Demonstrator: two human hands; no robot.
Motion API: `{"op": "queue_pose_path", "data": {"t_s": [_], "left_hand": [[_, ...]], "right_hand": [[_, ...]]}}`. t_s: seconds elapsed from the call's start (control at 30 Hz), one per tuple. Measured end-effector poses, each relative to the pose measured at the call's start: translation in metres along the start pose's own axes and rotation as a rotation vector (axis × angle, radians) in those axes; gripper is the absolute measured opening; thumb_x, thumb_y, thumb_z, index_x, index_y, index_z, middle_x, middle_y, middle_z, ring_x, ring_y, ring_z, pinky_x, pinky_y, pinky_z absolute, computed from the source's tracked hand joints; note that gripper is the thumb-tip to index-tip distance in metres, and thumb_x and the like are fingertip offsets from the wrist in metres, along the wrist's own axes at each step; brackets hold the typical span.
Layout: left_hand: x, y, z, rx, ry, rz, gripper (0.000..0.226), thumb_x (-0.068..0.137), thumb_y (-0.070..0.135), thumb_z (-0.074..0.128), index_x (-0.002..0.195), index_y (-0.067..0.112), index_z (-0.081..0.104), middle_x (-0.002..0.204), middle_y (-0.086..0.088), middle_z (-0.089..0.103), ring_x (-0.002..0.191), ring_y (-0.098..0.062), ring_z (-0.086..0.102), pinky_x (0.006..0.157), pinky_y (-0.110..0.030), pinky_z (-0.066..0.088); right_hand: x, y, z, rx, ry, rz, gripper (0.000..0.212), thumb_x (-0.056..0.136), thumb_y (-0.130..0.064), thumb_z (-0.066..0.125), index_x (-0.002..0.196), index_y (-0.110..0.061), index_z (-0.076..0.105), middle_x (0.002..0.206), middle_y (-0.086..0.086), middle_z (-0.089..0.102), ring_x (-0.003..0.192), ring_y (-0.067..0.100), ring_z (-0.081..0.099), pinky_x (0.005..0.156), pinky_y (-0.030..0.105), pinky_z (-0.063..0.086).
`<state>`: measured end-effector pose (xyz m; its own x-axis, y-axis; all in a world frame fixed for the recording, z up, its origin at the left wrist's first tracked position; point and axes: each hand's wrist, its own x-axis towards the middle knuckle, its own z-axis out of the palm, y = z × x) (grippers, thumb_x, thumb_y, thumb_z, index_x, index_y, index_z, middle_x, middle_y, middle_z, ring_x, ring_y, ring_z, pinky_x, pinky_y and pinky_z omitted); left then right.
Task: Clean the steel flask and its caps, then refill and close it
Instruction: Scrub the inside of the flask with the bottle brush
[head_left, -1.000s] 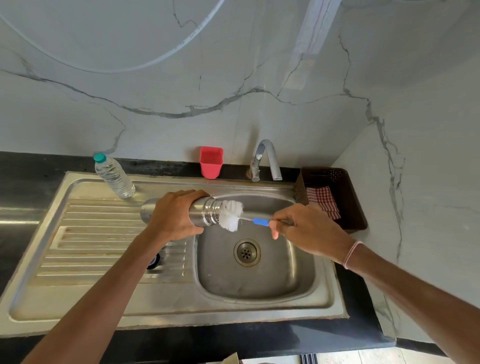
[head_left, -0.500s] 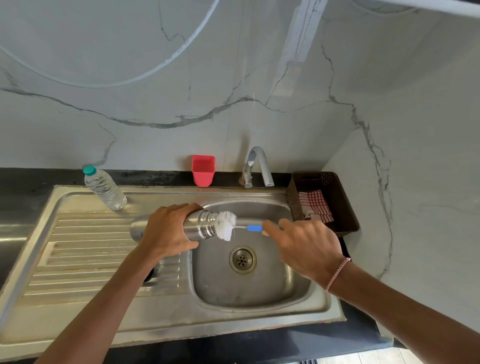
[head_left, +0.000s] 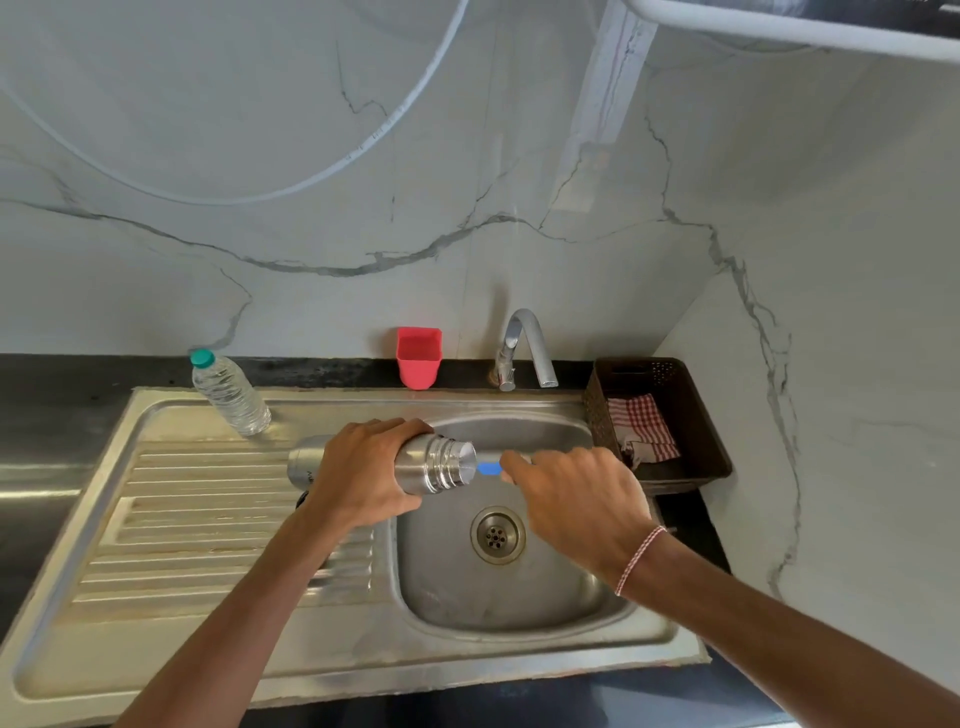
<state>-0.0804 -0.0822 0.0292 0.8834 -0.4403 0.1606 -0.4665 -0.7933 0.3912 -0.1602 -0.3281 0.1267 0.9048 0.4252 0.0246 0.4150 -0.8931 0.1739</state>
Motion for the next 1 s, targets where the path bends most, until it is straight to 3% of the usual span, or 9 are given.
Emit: {"op": "queue_pose_path", "data": {"t_s": [0.13,0.23,0.37,0.5,0.6,0.7,0.8,0.9,1.0], "left_hand": [[-0.004,0.003,-0.003,0.005,0.023,0.009,0.062,0.048,0.043,0.084,0.106,0.038,0.063,0.087,0.019,0.067,0.076,-0.01,0.064,0.073,-0.029,0.042],[-0.004,0.005,-0.006,0.016,0.015,-0.013,0.063,0.048,0.044,0.084,0.107,0.039,0.062,0.089,0.02,0.067,0.079,-0.01,0.064,0.074,-0.029,0.043],[-0.002,0.007,-0.011,-0.043,0.002,-0.053,0.066,0.048,0.044,0.083,0.111,0.04,0.062,0.095,0.021,0.069,0.082,-0.008,0.065,0.071,-0.031,0.05],[-0.001,0.008,-0.014,-0.003,0.034,-0.027,0.067,0.048,0.044,0.085,0.11,0.041,0.061,0.093,0.021,0.068,0.081,-0.009,0.066,0.072,-0.029,0.045],[0.0,0.009,-0.015,0.028,0.039,-0.018,0.067,0.047,0.044,0.086,0.109,0.041,0.061,0.092,0.021,0.067,0.081,-0.009,0.065,0.074,-0.028,0.041],[0.002,0.01,-0.017,0.036,0.038,-0.042,0.068,0.048,0.044,0.084,0.112,0.041,0.061,0.095,0.021,0.068,0.084,-0.01,0.066,0.073,-0.028,0.04],[0.004,0.009,-0.019,-0.023,0.043,-0.09,0.073,0.047,0.045,0.083,0.117,0.039,0.063,0.102,0.021,0.071,0.09,-0.011,0.067,0.073,-0.029,0.044],[0.003,0.01,-0.019,-0.035,0.059,-0.076,0.072,0.047,0.044,0.084,0.116,0.04,0.063,0.1,0.021,0.071,0.089,-0.011,0.068,0.072,-0.029,0.046],[-0.001,0.01,-0.018,-0.045,0.064,-0.079,0.07,0.048,0.044,0.085,0.115,0.04,0.064,0.098,0.022,0.07,0.087,-0.008,0.067,0.071,-0.028,0.043]], "right_hand": [[0.017,0.013,-0.004,0.784,-0.363,0.252,0.033,0.106,-0.032,0.047,0.091,-0.025,0.075,0.056,-0.008,0.054,0.048,0.005,0.05,0.054,0.022,0.04],[0.015,0.013,-0.003,0.419,-0.232,0.147,0.028,0.106,-0.039,0.044,0.1,-0.028,0.069,0.069,-0.007,0.061,0.059,0.012,0.06,0.06,0.031,0.045],[0.004,0.0,0.003,-0.142,0.046,-0.067,0.023,0.079,-0.019,0.077,0.098,-0.018,0.064,0.064,0.001,0.06,0.048,0.024,0.059,0.045,0.032,0.036],[0.011,0.003,-0.005,0.378,-0.164,0.111,0.018,0.105,-0.037,0.049,0.103,-0.024,0.063,0.081,0.005,0.065,0.071,0.026,0.064,0.062,0.036,0.046],[0.019,0.008,-0.002,0.806,-0.361,0.245,0.034,0.106,-0.039,0.047,0.088,-0.021,0.07,0.073,0.0,0.062,0.056,0.011,0.052,0.057,0.023,0.043],[0.012,0.009,-0.003,0.29,-0.114,0.114,0.018,0.103,-0.035,0.05,0.102,-0.023,0.064,0.077,-0.004,0.059,0.064,0.016,0.056,0.065,0.034,0.052],[0.003,0.003,0.004,-0.113,0.052,-0.041,0.023,0.079,-0.011,0.07,0.101,-0.015,0.064,0.068,0.002,0.057,0.05,0.022,0.053,0.047,0.033,0.044],[0.002,0.001,0.001,-0.031,0.062,-0.006,0.021,0.081,-0.019,0.077,0.097,-0.02,0.063,0.059,-0.001,0.056,0.041,0.025,0.052,0.037,0.031,0.036],[0.007,0.007,-0.013,0.234,-0.073,0.078,0.021,0.106,-0.04,0.044,0.106,-0.027,0.061,0.074,-0.002,0.058,0.069,0.027,0.062,0.059,0.036,0.043]]}}
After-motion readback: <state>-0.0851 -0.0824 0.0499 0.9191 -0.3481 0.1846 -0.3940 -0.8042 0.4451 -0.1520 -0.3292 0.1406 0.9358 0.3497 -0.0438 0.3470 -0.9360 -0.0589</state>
